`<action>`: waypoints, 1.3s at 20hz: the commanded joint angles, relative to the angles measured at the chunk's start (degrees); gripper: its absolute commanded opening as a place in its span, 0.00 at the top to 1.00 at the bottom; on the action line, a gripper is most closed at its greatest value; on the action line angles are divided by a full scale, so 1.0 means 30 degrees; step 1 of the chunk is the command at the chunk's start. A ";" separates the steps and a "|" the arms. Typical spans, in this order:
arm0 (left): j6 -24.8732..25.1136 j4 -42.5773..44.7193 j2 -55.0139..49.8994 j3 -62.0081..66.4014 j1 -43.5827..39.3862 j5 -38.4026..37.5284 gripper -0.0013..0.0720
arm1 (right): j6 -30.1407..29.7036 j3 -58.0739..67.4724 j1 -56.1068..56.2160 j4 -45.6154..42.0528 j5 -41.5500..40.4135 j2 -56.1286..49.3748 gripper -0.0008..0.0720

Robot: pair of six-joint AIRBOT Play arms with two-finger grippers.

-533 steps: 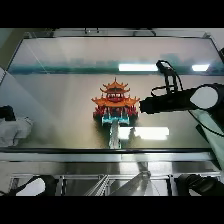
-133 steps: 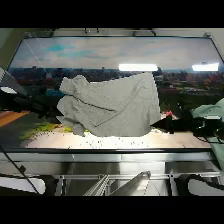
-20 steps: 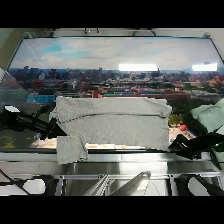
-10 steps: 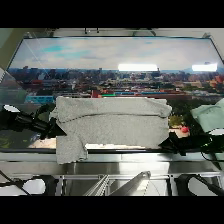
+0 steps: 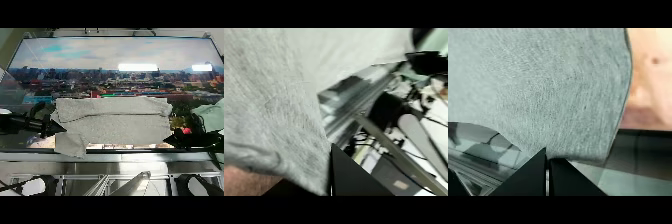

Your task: Fold the shirts.

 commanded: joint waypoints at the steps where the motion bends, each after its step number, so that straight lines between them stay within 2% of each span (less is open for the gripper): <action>1: 0.1013 -0.1960 0.2106 -0.1472 0.2091 -0.1654 0.95 | 0.1275 0.0284 -0.0947 0.0262 0.1785 0.2790 0.97; 4: 0.0984 -0.2069 0.2696 -0.1632 0.3745 -0.0714 0.95 | 0.1020 0.0561 -0.1494 0.0721 0.1115 0.2943 0.97; 6: 0.0816 -0.2047 0.2186 -0.0823 0.3920 -0.0517 0.95 | -0.0481 0.0568 -0.1486 0.2841 0.0036 0.1683 0.97; 8: 0.0066 -0.2055 0.0903 0.0583 0.3767 -0.0495 0.95 | -0.2994 0.0612 -0.1479 0.6586 -0.1005 -0.0729 0.97; 11: -0.1115 -0.2055 -0.1603 0.3585 0.2922 -0.0437 0.95 | -0.6309 0.1770 -0.0962 1.0528 -0.1705 -0.4998 0.97; 13: -0.1865 -0.2441 -0.3279 0.5952 0.2004 -0.0335 0.95 | -0.7861 0.3228 -0.0073 1.2779 -0.2149 -0.7716 0.97; 15: -0.1872 -0.4000 -0.5078 0.8488 0.1049 -0.0299 0.95 | -0.8502 0.5042 0.1195 1.4098 -0.2579 -1.0120 0.97; 17: -0.2098 -0.4860 -0.7111 1.1271 0.0015 -0.0226 0.95 | -0.8568 0.7074 0.2652 1.4338 -0.3410 -1.2233 0.97; 20: -0.3271 -0.4845 -1.0244 1.5183 -0.1297 -0.0670 0.95 | -0.8561 0.9646 0.4014 1.4302 -0.4371 -1.4367 0.97; 26: -0.4597 -0.4816 -1.4528 1.8935 -0.1756 -0.2696 0.95 | -0.7664 1.0316 0.3883 1.1693 -0.5348 -1.4746 0.97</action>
